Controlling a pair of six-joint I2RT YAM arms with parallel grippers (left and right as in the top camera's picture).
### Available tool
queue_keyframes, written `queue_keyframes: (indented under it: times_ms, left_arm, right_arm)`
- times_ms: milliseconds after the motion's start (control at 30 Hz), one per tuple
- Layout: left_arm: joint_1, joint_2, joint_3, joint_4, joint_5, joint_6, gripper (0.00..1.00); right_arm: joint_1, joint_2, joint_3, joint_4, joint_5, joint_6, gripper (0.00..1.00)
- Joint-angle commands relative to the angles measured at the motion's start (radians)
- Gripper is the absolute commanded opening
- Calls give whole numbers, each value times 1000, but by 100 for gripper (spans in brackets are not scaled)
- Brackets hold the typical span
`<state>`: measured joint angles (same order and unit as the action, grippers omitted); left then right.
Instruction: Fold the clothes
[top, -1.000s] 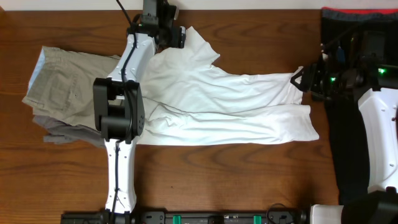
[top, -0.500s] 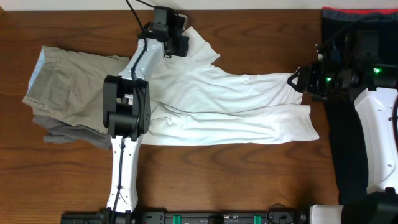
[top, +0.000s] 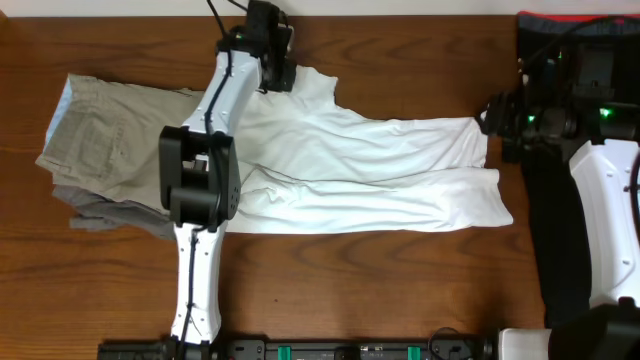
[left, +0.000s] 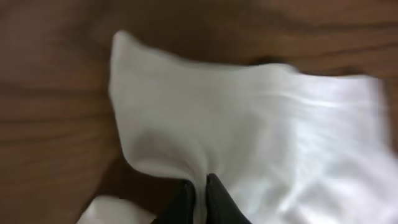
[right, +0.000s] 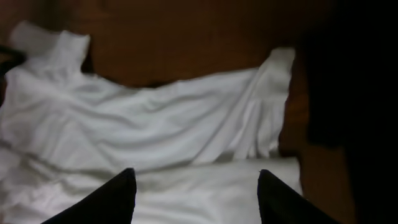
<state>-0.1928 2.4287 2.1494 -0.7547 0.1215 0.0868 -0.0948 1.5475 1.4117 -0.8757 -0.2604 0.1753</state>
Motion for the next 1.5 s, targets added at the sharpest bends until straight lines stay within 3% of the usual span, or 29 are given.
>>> queue_keyframes:
  times_ms: [0, 267, 533, 700, 833, 933, 1200, 1467]
  left_arm:
    - [2, -113, 37, -46, -33, 11, 8]
    - [0, -225, 37, -199, -33, 10, 8]
    - [0, -264, 37, -225, -32, 10, 8]
    - [0, -264, 37, -225, -33, 10, 8]
    - [0, -264, 37, -225, -33, 10, 8]
    - [1, -264, 37, -225, -45, 10, 8]
    - [1, -282, 37, -226, -187, 6, 6]
    - [0, -286, 37, -292, -186, 6, 6]
  right_arm:
    - [-16, 74, -1, 52, 50, 3, 61]
    - [-76, 361, -1, 269, 17, 34, 60]
    - [-85, 544, -1, 469, -87, 38, 64]
    - [-84, 596, -1, 542, -195, 61, 46]
    - [-91, 589, 6, 535, -220, 60, 17]
    - [-116, 570, 34, 481, -219, 48, 1]
    - [-190, 483, 118, 304, -214, -182, 1]
    - [-206, 473, 124, 179, -208, -217, 4]
